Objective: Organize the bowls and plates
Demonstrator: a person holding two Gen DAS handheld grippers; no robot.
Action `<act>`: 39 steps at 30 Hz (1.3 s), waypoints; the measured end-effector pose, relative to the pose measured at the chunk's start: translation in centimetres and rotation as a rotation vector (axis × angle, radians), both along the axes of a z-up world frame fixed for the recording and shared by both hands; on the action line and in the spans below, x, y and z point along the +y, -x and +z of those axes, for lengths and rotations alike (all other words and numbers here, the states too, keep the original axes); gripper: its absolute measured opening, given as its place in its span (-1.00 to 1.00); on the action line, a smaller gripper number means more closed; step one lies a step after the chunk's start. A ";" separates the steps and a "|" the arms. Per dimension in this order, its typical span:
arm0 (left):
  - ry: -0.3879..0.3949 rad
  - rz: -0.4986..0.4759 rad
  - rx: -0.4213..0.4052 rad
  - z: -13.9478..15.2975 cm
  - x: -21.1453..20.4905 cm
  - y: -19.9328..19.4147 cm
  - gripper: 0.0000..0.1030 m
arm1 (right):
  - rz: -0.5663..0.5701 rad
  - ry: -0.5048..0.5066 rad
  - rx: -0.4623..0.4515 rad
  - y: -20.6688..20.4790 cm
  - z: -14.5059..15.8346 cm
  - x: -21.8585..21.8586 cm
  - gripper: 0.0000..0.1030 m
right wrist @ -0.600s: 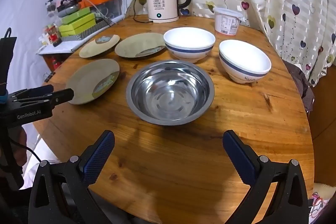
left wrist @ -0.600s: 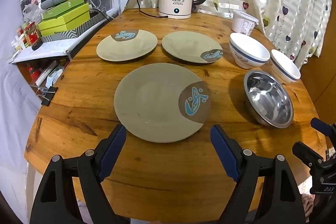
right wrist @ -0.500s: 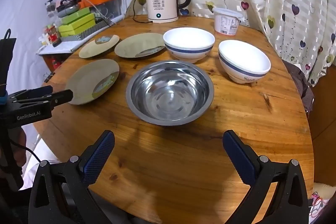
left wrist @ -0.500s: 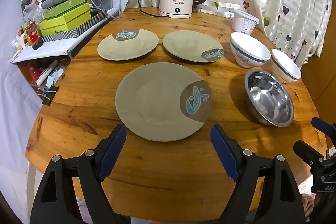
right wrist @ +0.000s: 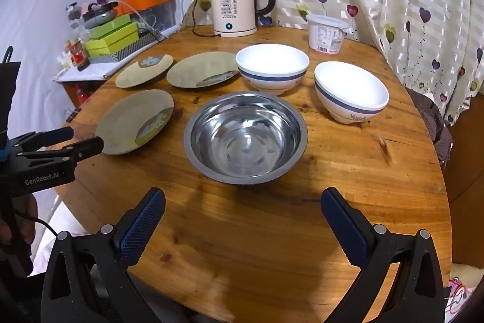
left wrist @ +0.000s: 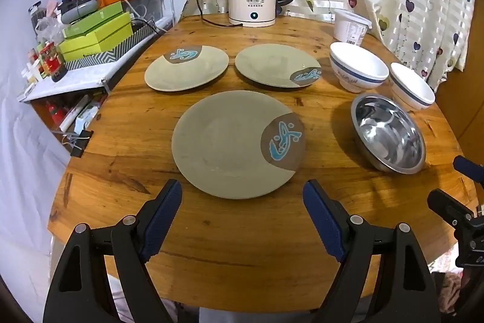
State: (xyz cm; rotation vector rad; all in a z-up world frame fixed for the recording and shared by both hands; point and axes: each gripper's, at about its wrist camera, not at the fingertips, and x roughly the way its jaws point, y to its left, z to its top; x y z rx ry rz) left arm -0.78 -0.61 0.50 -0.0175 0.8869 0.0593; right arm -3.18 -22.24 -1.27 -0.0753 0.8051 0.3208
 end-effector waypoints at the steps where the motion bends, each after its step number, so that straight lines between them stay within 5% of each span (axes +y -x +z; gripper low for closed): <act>1: -0.002 0.000 0.000 0.0 0.0 0.0 0.60 | 0.001 -0.002 0.000 0.0 0.0 0.2 1.00; 39: 0.031 -0.011 0.013 -0.4 -0.5 0.3 0.60 | 0.042 -0.035 -0.008 0.4 0.5 0.8 1.00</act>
